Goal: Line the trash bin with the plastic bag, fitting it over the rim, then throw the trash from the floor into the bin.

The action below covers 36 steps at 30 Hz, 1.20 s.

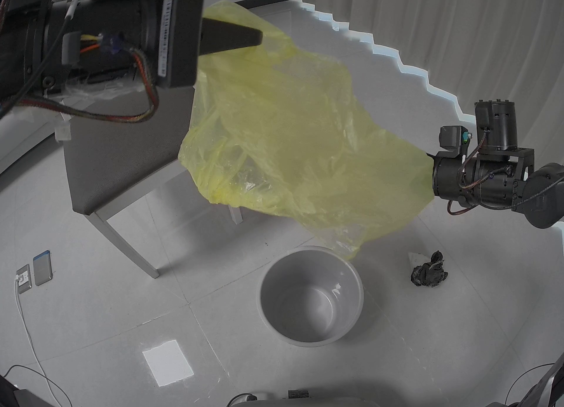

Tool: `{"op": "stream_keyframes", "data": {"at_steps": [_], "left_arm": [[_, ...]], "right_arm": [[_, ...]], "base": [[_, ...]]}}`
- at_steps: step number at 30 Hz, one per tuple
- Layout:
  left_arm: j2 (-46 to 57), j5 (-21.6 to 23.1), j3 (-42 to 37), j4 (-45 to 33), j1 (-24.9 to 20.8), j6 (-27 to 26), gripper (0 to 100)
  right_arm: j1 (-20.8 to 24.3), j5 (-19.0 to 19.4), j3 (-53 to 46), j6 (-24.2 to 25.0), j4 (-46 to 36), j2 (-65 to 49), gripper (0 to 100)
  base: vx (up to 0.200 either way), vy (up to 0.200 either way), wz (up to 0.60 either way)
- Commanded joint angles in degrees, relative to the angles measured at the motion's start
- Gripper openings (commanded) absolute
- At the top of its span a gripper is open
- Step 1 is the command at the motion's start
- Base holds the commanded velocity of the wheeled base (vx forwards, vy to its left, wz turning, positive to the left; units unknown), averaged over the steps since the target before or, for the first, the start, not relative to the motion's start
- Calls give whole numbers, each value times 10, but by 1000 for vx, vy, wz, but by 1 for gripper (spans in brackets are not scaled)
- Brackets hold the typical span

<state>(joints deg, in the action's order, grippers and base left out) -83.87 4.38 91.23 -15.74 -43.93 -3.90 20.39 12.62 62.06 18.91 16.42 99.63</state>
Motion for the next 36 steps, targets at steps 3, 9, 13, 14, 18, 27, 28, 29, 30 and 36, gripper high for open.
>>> {"op": "stream_keyframes", "data": {"at_steps": [3,9,13,14,18,27,28,29,30,36], "left_arm": [[1,2,2,1,0,0,0],[1,1,3,2,0,0,0],[-1,1,4,3,0,1,0],[-2,1,3,4,0,1,0],[-4,1,4,11,0,1,0],[-31,-21,-107,36,24,101,0],[-32,-31,-137,54,24,125,0],[-34,-40,-168,77,22,148,0],[-36,-48,-196,99,21,166,0],[-34,-57,-346,243,10,232,0]], "right_arm": [[2,0,-10,0,3,15,100],[12,0,-14,1,3,10,100],[29,0,-20,2,-5,5,0],[32,0,-22,2,-7,1,0],[45,0,-26,2,-17,-9,0],[31,-2,-41,3,-34,-15,0],[25,-3,-45,2,-40,-16,0],[20,-3,-48,0,-49,-19,0],[15,-5,-48,-4,-60,-19,0],[3,-29,-77,-42,-120,-12,0]], "base": [[0,0,0],[0,0,0],[0,0,0],[0,0,0],[0,0,0],[0,0,0],[0,0,0],[0,0,0],[0,0,0],[0,0,0]]}}
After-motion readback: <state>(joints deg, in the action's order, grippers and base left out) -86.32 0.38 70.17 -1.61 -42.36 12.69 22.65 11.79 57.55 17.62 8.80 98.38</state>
